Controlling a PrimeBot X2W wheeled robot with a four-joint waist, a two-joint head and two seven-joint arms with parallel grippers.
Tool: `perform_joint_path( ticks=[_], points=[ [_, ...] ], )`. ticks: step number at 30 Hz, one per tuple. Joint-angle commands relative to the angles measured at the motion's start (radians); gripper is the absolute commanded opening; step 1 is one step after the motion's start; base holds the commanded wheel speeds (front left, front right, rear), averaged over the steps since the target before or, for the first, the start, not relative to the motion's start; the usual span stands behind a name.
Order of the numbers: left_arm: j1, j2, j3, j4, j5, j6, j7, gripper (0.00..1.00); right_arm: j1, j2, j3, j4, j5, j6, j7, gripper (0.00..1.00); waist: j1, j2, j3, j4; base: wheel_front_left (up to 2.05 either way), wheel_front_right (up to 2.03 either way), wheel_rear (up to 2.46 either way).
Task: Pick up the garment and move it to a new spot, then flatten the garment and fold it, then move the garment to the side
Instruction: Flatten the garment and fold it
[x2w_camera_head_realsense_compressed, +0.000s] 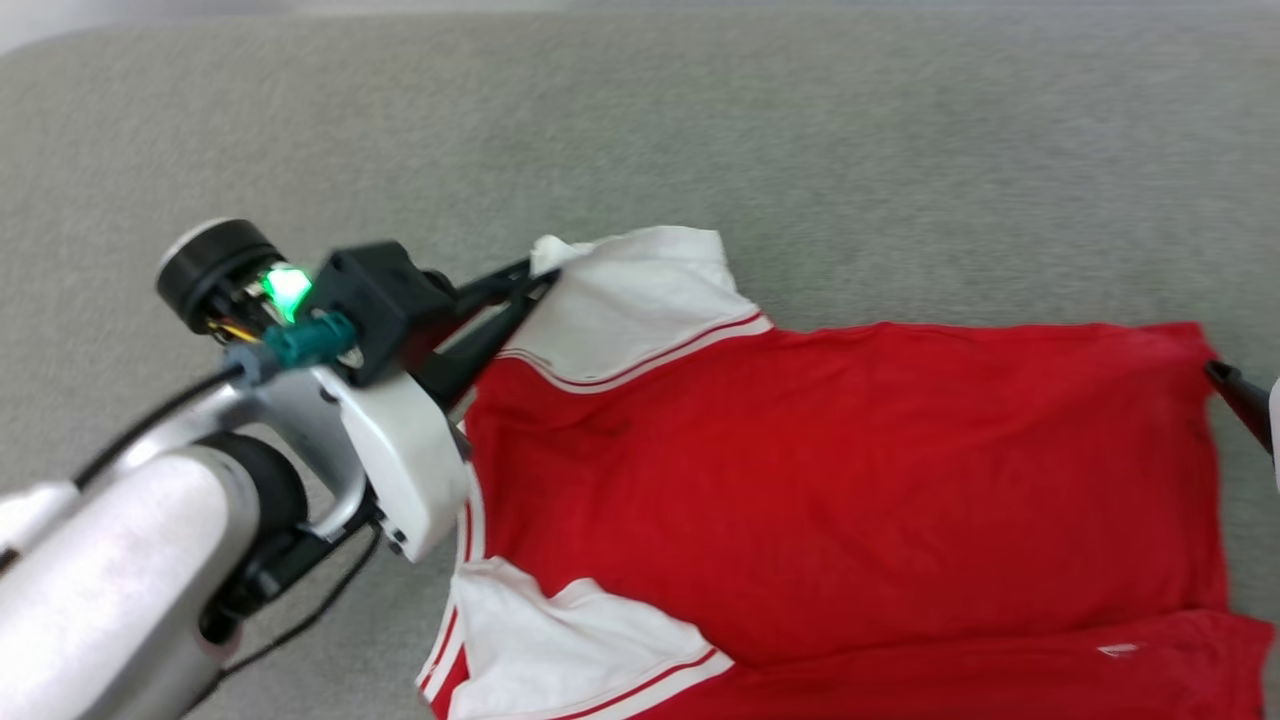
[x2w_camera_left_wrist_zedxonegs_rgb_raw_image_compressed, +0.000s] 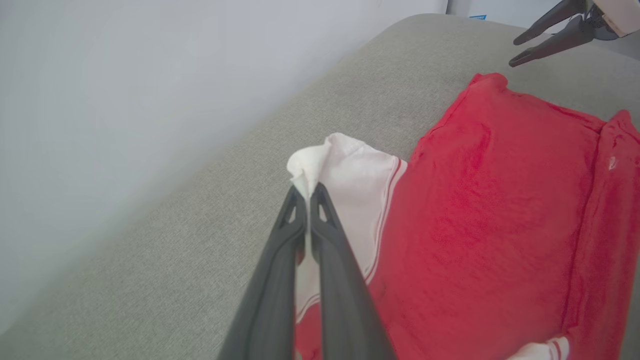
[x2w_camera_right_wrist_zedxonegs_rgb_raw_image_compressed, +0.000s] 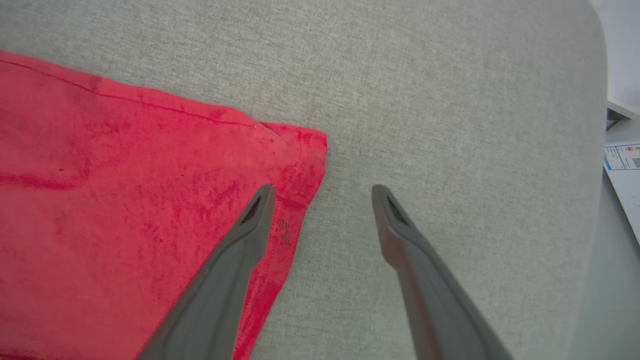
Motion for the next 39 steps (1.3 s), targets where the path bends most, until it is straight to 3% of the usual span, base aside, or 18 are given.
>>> perform_joint_path(
  ticks=[1, 10, 17, 18, 19, 23, 30, 39],
  points=[
    [0.014, -0.007, -0.004, -0.016, 0.012, 0.008, -0.005, 0.00, -0.025, 0.004, -0.002, 0.012, -0.004, 0.000, 0.017, 1.00, 0.0000, 0.0000, 0.038, 0.042, 0.00, 0.00, 0.00],
    [0.026, -0.053, -0.057, -0.084, 0.042, 0.006, -0.021, 0.00, -0.045, 0.010, 0.014, 0.132, -0.055, 0.000, 0.083, 1.00, 0.0000, 0.0000, 0.098, 0.110, 0.00, 0.00, 0.00],
    [0.052, -0.073, -0.077, -0.048, 0.053, 0.015, -0.059, 0.00, -0.006, 0.059, 0.075, 0.206, -0.043, 0.001, 0.050, 1.00, 0.0000, 0.0000, 0.105, 0.121, 0.00, 0.00, 0.00],
    [0.055, -0.075, -0.076, -0.042, 0.050, 0.017, -0.066, 0.00, -0.004, 0.069, 0.074, 0.220, -0.036, 0.001, 0.052, 0.69, 0.0000, 0.0000, 0.102, 0.120, 0.00, 0.00, 0.00],
    [0.060, -0.076, -0.075, -0.036, 0.045, 0.018, -0.070, 0.00, -0.001, 0.072, 0.080, 0.227, -0.033, 0.002, 0.052, 0.00, 0.0000, 0.0000, 0.098, 0.118, 0.00, 0.00, 0.00],
    [0.077, -0.066, -0.064, -0.008, 0.046, 0.030, -0.093, 0.00, -0.029, 0.051, 0.066, 0.233, -0.038, 0.001, -0.009, 0.00, 0.0000, 0.0000, 0.069, 0.108, 0.00, 0.00, 0.00],
    [0.164, -0.067, -0.027, 0.029, 0.005, 0.092, -0.159, 0.00, -0.020, 0.049, 0.044, 0.209, 0.000, 0.000, -0.138, 0.00, 0.0000, 0.0000, -0.036, 0.078, 0.00, 0.00, 0.00],
    [0.338, -0.006, 0.019, 0.004, -0.068, 0.174, -0.195, 0.00, 0.099, 0.024, 0.019, 0.108, 0.036, 0.000, -0.199, 0.00, 0.0000, 0.0000, -0.155, 0.055, 0.00, 0.00, 0.00]
  ],
)
